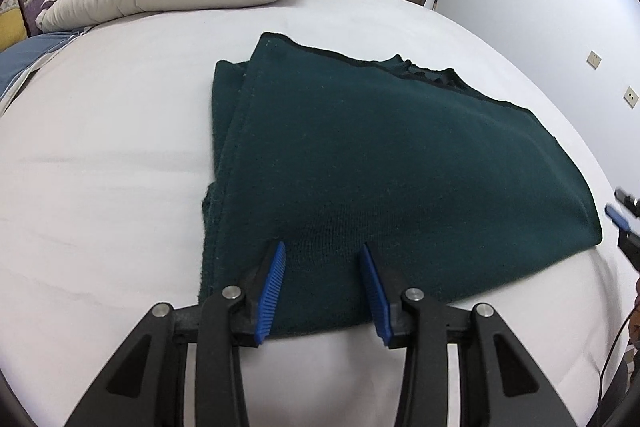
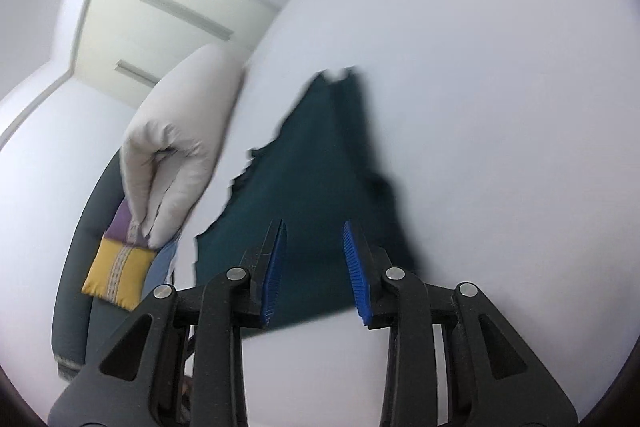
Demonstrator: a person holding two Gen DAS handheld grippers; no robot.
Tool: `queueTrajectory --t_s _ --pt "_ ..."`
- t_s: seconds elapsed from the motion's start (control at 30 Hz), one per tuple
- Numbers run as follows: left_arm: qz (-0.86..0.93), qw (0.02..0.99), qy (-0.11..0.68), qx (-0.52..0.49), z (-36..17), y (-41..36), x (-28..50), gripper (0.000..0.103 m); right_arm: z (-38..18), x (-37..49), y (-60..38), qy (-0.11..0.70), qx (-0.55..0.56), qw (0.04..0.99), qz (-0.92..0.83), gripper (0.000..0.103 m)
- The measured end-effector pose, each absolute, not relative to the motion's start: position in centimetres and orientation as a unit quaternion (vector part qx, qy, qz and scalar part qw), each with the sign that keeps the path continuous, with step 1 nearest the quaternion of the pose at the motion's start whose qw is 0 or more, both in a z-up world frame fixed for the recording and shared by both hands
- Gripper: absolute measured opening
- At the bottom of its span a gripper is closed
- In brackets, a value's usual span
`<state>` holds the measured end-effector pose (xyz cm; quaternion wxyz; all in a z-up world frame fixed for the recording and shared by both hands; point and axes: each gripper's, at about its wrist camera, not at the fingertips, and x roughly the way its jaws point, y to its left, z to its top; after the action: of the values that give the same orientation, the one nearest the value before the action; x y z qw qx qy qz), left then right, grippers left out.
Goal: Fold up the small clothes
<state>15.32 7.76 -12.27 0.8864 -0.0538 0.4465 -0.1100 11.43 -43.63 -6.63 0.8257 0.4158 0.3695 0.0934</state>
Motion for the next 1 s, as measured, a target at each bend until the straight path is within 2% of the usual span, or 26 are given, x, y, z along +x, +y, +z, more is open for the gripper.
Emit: queueTrajectory --t_s 0.3,0.47,0.73,0.9,0.97,1.0 --pt "-0.110 0.885 0.448 -0.056 -12.5 7.9 15.3 0.043 -8.1 18.5 -32.3 0.440 0.351 0.807 0.177 0.032" --pt "-0.113 0.885 0.447 -0.060 -12.8 7.9 15.3 0.043 -11.2 18.6 -34.0 0.445 0.380 0.793 0.168 0.033" --pt "-0.117 0.884 0.446 -0.071 -12.8 8.1 15.1 0.043 -10.4 15.3 -38.3 0.418 0.396 0.810 0.109 0.033" --pt "-0.121 0.882 0.447 -0.085 -12.8 8.3 14.8 0.043 -8.3 12.1 -41.9 0.384 0.402 0.829 0.063 0.042" --pt "-0.124 0.882 0.446 -0.091 -12.7 8.5 14.8 0.042 -7.8 10.6 -44.2 0.369 0.417 0.830 0.042 0.055" --pt "-0.124 0.881 0.446 -0.095 -12.7 8.6 14.6 0.042 -7.7 9.9 -45.3 0.364 0.425 0.828 0.033 0.056"
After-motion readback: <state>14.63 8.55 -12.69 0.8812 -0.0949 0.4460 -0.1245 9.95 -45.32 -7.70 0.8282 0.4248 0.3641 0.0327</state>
